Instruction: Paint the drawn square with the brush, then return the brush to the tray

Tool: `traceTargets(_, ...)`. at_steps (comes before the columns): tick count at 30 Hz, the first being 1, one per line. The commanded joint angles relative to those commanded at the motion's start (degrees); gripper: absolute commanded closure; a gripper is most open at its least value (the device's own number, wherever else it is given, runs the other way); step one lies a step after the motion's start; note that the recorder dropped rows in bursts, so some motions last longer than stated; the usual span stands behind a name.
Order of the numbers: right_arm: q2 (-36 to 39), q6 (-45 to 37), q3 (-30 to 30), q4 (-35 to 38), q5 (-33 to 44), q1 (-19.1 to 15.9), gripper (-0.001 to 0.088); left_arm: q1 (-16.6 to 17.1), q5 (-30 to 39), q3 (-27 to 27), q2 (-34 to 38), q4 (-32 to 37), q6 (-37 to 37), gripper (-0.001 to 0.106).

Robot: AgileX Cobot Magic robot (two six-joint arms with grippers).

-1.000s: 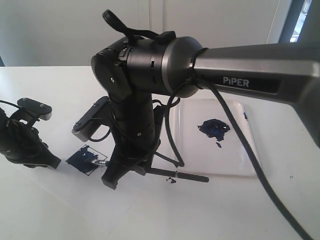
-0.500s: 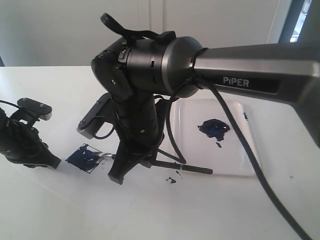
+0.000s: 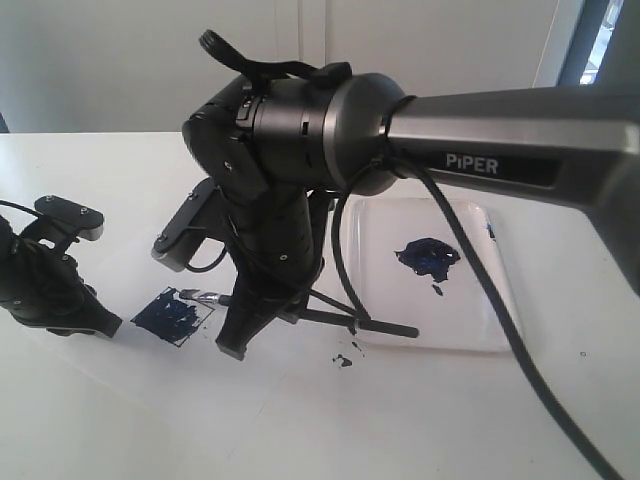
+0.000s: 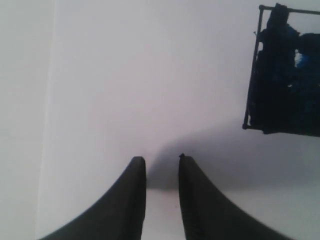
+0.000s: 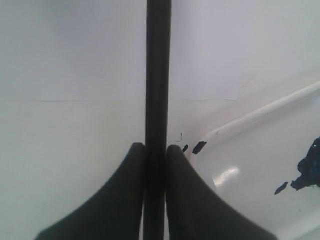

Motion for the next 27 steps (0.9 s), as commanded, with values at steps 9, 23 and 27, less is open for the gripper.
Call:
traceTargets(9,2.8,-0.1,-1.7,0.1,1.0,0.0,0.0868,0.0,0.0,0.0,0.0,0.0,0.0,0.075)
traceTargets(23,4.1,-1.1,-7.2,1.5,1.9,0.0,0.0868,0.0,-0.6,-1.3,0.0,0.0,0.0,0.075)
traceTargets(27,6.6,-1.2,-7.8,1.4,2.2,0.0,0.0868,0.0,1.1,-4.8,0.0,0.0,0.0,0.075)
